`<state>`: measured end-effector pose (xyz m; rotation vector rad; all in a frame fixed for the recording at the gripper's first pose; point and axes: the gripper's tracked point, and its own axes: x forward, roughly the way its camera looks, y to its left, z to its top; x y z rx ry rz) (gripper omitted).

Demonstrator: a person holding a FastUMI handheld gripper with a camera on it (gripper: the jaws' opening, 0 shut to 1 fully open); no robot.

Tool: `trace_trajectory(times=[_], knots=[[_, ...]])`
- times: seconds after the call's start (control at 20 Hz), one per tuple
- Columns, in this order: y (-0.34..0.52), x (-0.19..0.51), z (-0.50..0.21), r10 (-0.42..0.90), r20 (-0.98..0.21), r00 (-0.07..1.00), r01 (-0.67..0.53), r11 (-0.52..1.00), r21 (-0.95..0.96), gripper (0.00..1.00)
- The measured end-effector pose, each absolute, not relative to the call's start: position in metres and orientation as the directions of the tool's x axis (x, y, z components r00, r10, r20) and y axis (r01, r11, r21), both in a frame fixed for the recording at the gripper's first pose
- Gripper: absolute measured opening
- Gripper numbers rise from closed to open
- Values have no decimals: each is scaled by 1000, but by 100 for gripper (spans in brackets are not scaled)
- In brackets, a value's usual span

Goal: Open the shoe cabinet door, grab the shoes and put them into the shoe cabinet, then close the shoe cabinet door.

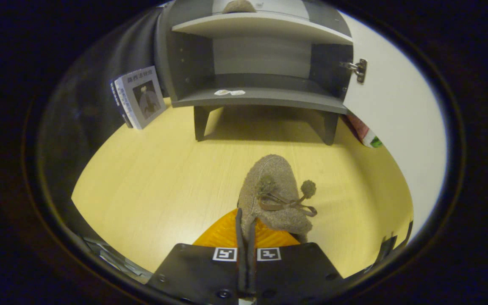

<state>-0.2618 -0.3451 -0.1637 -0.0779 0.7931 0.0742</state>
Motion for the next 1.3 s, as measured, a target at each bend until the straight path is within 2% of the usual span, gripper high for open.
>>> trace_trajectory(times=[0.25,0.55,1.0,1.3], knots=[[-371,-248,-113,14,-669,743,-48,998,-32,3],[-397,-225,-28,-26,-557,830,-12,998,-65,3],[-398,-182,104,-31,-373,927,0,996,-84,3],[-397,-142,158,-40,-271,962,7,993,-121,3]])
